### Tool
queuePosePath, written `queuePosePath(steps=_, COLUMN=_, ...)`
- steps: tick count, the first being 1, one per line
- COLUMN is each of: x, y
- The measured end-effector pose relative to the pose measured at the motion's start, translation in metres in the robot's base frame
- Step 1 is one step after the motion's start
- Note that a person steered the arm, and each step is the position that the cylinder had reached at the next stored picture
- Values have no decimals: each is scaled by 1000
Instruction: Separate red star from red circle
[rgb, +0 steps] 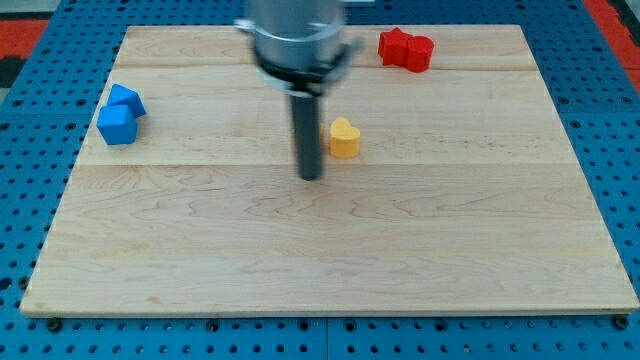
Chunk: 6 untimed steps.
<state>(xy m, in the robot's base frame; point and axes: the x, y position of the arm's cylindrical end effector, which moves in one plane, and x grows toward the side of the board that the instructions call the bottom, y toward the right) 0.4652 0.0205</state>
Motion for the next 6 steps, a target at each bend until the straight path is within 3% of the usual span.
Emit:
queuePosePath(steps=1, x=-21, y=110)
queuePosePath(steps=3, x=-172, y=190)
queuePosePath(steps=5, x=-245, y=112)
queuePosePath(steps=6, x=-214, y=18)
